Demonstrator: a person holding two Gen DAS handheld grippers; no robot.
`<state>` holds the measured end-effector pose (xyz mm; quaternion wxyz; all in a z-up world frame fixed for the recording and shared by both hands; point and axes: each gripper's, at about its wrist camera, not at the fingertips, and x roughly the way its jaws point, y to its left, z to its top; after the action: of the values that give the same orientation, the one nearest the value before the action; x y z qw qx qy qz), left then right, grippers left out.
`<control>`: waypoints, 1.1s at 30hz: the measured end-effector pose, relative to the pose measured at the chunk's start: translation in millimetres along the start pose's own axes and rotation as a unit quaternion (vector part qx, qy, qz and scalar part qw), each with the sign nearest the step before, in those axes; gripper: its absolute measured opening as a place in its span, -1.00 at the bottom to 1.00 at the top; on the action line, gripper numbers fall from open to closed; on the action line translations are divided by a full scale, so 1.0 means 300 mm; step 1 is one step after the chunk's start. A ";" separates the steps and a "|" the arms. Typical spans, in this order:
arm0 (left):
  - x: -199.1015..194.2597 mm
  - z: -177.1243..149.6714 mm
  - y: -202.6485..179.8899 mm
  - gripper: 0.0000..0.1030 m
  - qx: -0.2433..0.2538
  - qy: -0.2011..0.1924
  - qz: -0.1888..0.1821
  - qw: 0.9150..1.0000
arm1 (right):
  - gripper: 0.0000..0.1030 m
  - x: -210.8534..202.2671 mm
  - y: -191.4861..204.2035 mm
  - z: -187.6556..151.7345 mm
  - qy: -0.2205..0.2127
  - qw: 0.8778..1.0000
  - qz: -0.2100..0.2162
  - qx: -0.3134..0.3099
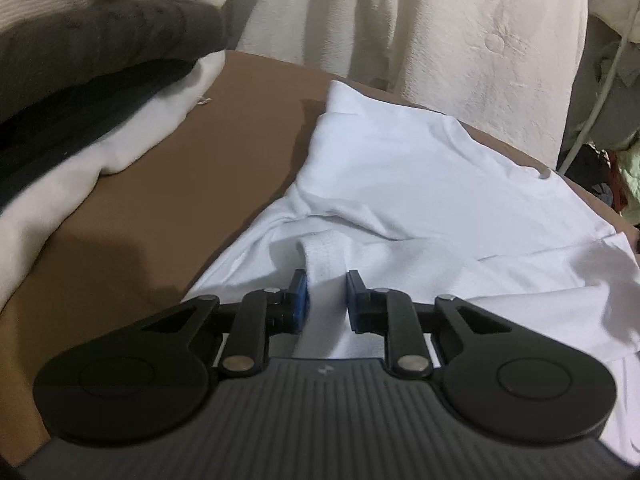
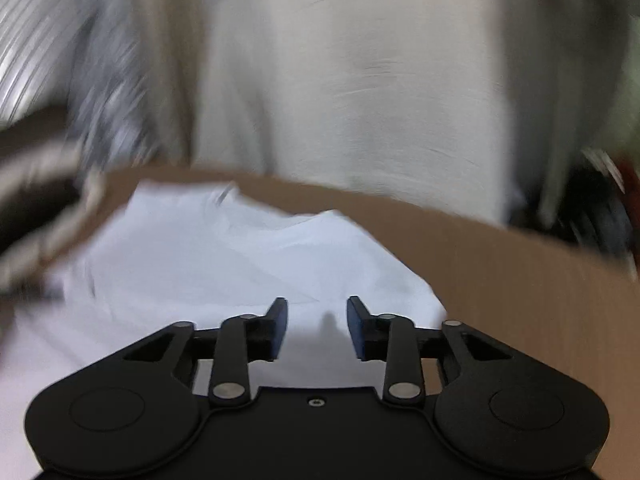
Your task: Fold clothes
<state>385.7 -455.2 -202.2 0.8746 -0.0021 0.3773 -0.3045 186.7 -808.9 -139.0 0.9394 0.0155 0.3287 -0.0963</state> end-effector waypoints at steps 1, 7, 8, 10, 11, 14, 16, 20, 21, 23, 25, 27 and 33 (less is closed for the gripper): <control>0.000 0.004 -0.001 -0.62 -0.002 0.002 -0.007 1.000 | -0.25 0.033 0.015 0.020 0.015 0.999 0.002 -0.050; 0.015 -0.001 -0.006 -0.60 -0.012 0.016 -0.001 1.000 | 0.24 0.273 -0.017 0.055 0.117 0.966 0.013 -0.232; 0.009 -0.001 -0.006 -0.62 -0.006 0.016 -0.001 1.000 | 0.12 0.291 -0.041 0.062 0.128 0.967 0.028 -0.219; -0.006 -0.004 -0.008 -0.67 -0.004 0.008 0.008 1.000 | -0.81 0.276 -0.081 0.073 0.125 0.976 0.062 -0.167; -0.016 -0.017 -0.008 -0.67 -0.015 0.001 0.008 1.000 | -0.92 0.248 -0.094 0.064 0.100 0.981 0.069 -0.149; -0.029 -0.059 -0.027 -0.78 -0.023 -0.012 0.012 1.000 | -0.93 0.147 -0.121 -0.005 -0.008 0.994 0.053 -0.091; -0.043 -0.062 -0.052 -0.84 -0.003 -0.030 0.023 0.999 | -0.93 0.113 -0.120 -0.056 -0.039 0.997 0.035 -0.053; -0.133 -0.004 -0.092 -0.84 0.020 -0.093 0.015 0.995 | -0.93 0.072 -0.090 -0.111 -0.086 0.996 0.003 -0.018; -0.158 0.016 -0.102 -0.84 0.026 -0.109 0.010 0.994 | -0.93 0.063 -0.094 -0.108 -0.096 0.995 -0.001 -0.008; -0.191 0.063 -0.133 -0.84 0.047 -0.131 0.005 0.990 | -0.93 0.037 -0.116 -0.104 -0.116 0.993 -0.007 0.020; -0.207 0.114 -0.163 -0.84 0.065 -0.145 0.000 0.987 | -0.93 0.007 -0.151 -0.100 -0.128 0.991 -0.016 0.040; -0.162 0.196 -0.191 -0.84 0.082 -0.126 -0.004 0.989 | -0.93 0.005 -0.168 -0.090 -0.127 0.990 -0.028 0.047; 0.219 0.367 -0.150 -0.83 0.085 0.009 0.043 0.995 | -0.72 0.034 -0.166 -0.076 -0.089 0.985 -0.115 0.089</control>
<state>469.5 -551.8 -156.2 0.8804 0.0916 0.3576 -0.2977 171.0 -857.5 -161.7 0.9424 0.0528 0.2337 -0.2335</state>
